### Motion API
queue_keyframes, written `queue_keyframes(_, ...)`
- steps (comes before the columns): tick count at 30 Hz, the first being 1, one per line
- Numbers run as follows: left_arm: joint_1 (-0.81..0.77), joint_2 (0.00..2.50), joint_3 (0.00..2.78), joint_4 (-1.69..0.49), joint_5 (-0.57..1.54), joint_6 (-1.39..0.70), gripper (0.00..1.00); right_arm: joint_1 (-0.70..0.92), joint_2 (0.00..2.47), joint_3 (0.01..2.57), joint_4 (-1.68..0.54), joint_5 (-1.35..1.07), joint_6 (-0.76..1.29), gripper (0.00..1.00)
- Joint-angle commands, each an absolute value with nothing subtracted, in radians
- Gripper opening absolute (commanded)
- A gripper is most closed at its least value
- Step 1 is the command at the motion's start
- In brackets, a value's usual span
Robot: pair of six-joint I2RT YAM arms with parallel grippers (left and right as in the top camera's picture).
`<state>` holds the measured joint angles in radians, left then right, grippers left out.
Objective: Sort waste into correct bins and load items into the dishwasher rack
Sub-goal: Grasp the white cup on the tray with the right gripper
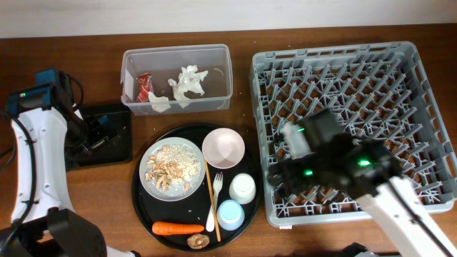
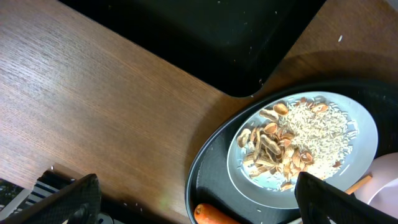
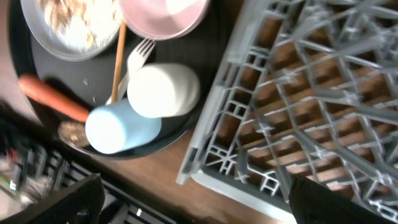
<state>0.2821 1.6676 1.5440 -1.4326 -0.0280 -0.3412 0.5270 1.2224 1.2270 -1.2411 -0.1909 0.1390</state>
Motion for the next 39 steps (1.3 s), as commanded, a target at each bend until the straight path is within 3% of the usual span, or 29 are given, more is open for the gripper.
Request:
queue_keyframes(1, 0.284, 1.654, 1.545, -1.433, -0.015, -0.355, 0.99, 0.697, 1.293, 1.247, -1.218, -0.124, 0.159, 0.98)
queue_keyframes(4, 0.284, 1.654, 1.545, -1.433, -0.015, -0.355, 0.99, 0.808, 1.418, 1.247, -1.180, -0.051, 0.210, 0.98)
queue_keyframes(11, 0.284, 1.654, 1.545, -1.433, -0.015, -0.354, 0.99, 0.812, 1.627, 1.247, -1.061, -0.115, 0.280, 0.98)
queue_keyframes(25, 0.284, 1.654, 1.545, -1.430, -0.015, -0.354, 0.99, 0.812, 1.735, 1.246, -1.001, -0.119, 0.297, 1.00)
queue_keyframes(29, 0.284, 1.654, 1.545, -1.431, -0.015, -0.355, 0.99, 0.811, 1.750, 1.246, -1.001, -0.119, 0.297, 0.83)
queue_keyframes(39, 0.284, 1.654, 1.545, -1.431, -0.015, -0.355, 0.99, 0.810, 1.748, 1.253, -1.013, -0.093, 0.298, 0.57)
